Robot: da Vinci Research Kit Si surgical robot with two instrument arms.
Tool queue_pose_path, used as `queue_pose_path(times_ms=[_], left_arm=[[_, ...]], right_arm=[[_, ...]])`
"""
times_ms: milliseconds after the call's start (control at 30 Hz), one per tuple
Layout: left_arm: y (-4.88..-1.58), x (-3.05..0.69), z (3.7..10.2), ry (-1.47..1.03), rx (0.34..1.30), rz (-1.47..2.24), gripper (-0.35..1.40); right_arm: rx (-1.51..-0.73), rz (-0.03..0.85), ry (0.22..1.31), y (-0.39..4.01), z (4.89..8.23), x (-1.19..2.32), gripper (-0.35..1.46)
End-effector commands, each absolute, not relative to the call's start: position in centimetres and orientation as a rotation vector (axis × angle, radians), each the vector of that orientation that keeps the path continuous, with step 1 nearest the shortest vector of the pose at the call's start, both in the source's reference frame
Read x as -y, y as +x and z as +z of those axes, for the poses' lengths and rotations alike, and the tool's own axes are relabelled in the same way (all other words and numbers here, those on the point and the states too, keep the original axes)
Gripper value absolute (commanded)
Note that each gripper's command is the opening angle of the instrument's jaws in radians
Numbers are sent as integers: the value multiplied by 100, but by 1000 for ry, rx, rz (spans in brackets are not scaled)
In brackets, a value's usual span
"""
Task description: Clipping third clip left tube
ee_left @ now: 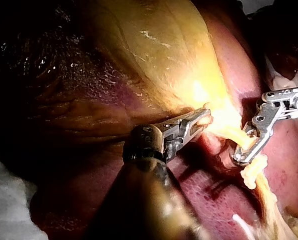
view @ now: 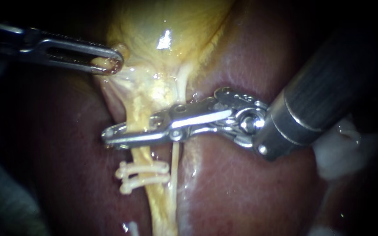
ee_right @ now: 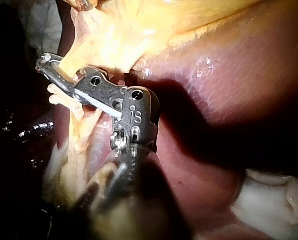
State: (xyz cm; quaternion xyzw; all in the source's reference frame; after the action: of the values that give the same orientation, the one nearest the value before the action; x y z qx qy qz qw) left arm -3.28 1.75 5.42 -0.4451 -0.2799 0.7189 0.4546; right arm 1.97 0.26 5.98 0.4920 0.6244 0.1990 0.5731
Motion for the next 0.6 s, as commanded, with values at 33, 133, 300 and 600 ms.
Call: queue_pose_path(times_ms=[33,133,300,600], left_arm=[[-328,-175,542,-1098,691,1774,-35],[-328,-175,542,-1098,691,1774,-35],[-328,-175,542,-1098,691,1774,-35],[-328,-175,542,-1098,691,1774,-35]], right_arm=[[-1461,483,1146,196,597,-26,-35],[-1456,499,1149,194,596,-24,-35],[-1456,498,1150,194,594,-22,-35],[-1456,499,1149,192,596,-24,-35]])
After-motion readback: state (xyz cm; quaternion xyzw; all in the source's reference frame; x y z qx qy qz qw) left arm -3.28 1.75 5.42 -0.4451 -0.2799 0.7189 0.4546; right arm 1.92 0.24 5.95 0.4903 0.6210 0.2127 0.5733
